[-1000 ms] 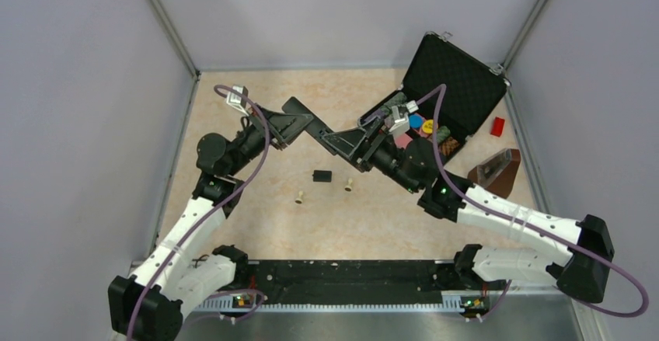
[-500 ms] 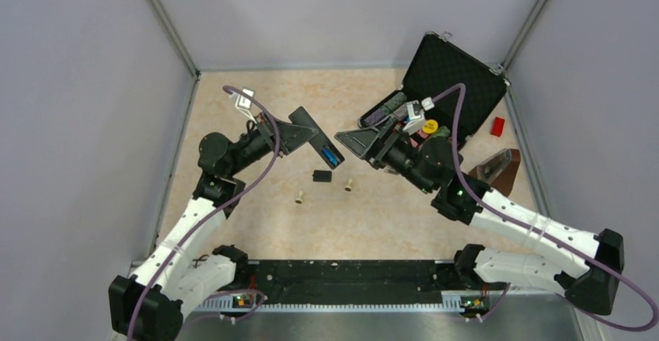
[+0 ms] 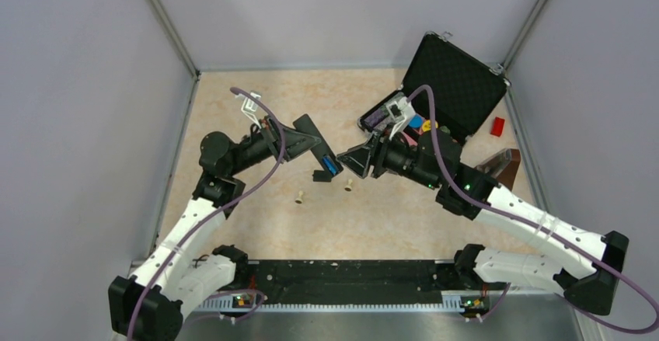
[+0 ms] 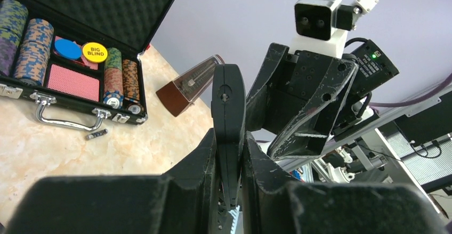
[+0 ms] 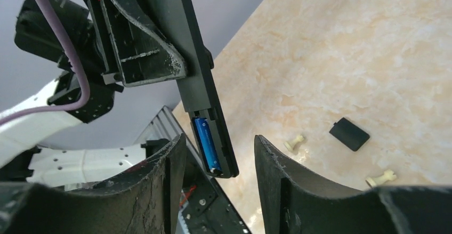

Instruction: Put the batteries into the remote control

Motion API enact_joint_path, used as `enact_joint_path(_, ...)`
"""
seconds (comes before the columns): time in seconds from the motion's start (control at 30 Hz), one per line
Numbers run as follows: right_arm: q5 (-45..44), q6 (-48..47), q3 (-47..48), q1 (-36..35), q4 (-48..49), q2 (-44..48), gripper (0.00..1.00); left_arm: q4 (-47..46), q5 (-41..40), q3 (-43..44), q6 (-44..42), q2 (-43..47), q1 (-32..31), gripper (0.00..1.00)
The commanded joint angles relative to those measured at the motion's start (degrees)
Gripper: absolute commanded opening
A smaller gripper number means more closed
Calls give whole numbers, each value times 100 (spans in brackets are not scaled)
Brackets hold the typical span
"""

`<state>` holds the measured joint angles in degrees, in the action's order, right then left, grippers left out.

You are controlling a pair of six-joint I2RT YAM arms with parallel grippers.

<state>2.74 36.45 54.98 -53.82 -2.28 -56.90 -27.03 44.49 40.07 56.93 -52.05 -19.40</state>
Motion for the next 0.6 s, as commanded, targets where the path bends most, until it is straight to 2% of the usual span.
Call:
enact_joint_path(0.0,267,-906,416,23,-265,-87,48,108,-113,377,54,-27,24,0)
enact_joint_path(0.2,277,-1350,658,-9,-535,-314,45,530,-305,643,194,-122,24,0)
enact_joint_path(0.37,76,-1425,893,-123,-746,-541,39,677,-424,760,361,-195,26,0)
enact_joint_path(0.57,-538,-1505,1070,-327,-956,-686,32,780,-426,1007,541,-257,28,0)
